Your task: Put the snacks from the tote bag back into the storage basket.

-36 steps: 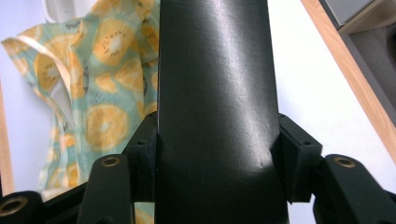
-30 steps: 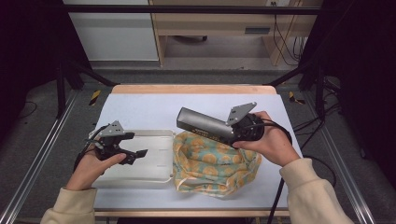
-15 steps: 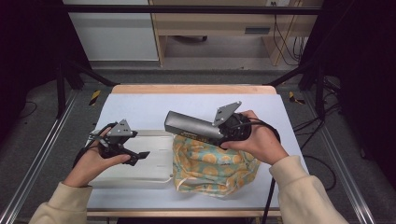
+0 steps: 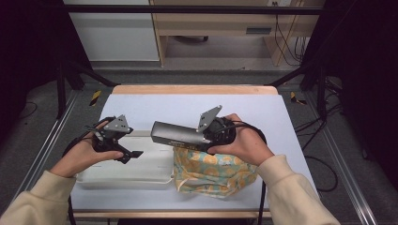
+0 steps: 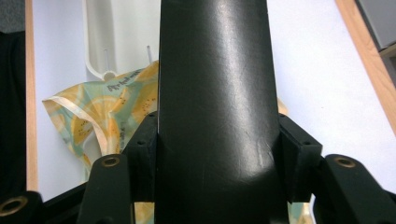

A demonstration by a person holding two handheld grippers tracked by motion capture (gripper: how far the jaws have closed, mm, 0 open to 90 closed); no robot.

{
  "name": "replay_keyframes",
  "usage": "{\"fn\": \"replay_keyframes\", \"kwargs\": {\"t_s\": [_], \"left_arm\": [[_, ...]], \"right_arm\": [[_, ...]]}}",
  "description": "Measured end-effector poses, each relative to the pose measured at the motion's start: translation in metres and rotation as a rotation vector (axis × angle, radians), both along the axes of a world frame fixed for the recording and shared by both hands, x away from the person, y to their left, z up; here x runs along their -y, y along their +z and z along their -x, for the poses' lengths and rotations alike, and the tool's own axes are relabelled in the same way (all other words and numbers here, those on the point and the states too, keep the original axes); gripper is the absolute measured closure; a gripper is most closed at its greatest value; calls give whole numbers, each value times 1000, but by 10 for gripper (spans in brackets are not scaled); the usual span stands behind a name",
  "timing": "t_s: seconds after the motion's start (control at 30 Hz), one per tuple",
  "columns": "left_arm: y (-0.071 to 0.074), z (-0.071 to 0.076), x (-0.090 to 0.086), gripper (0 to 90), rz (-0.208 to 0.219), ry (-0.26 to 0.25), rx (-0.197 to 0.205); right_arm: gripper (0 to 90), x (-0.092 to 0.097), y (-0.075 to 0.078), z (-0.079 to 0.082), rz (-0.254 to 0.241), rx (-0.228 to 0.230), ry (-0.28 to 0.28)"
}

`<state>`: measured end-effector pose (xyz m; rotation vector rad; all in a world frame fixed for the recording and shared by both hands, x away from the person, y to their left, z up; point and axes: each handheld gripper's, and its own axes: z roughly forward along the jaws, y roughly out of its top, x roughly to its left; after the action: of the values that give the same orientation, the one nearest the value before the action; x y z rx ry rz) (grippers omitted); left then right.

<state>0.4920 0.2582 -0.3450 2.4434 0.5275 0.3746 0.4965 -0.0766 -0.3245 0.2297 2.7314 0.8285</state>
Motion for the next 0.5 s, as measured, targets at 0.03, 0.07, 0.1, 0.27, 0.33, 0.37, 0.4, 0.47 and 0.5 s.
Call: {"fn": "replay_keyframes", "kwargs": {"t_s": [0.03,0.07,0.1,0.27,0.33,0.37,0.4,0.47,0.5], "left_arm": [[2,0,0,88,-13,-3,5],[3,0,-1,87,-21,-6,6],[3,0,-1,84,-21,-6,6],[10,-1,2,75,-34,-49,-7],[11,0,5,71,-38,-67,-6],[11,0,5,71,-38,-67,-6],[12,1,7,71,-47,-82,1],[12,2,8,71,-50,-92,-1],[12,2,9,71,-53,-101,-2]], "right_arm": [[434,-2,0,1,8,-5,1],[434,-4,0,1,8,-7,-2],[434,-4,0,1,8,-7,-2],[434,-12,-2,2,22,-20,11],[434,-16,-4,2,29,-25,20],[434,-16,-4,2,29,-25,20],[434,-19,-6,2,37,-29,29],[434,-20,-7,2,41,-29,32],[434,-21,-8,2,45,-31,37]]}}
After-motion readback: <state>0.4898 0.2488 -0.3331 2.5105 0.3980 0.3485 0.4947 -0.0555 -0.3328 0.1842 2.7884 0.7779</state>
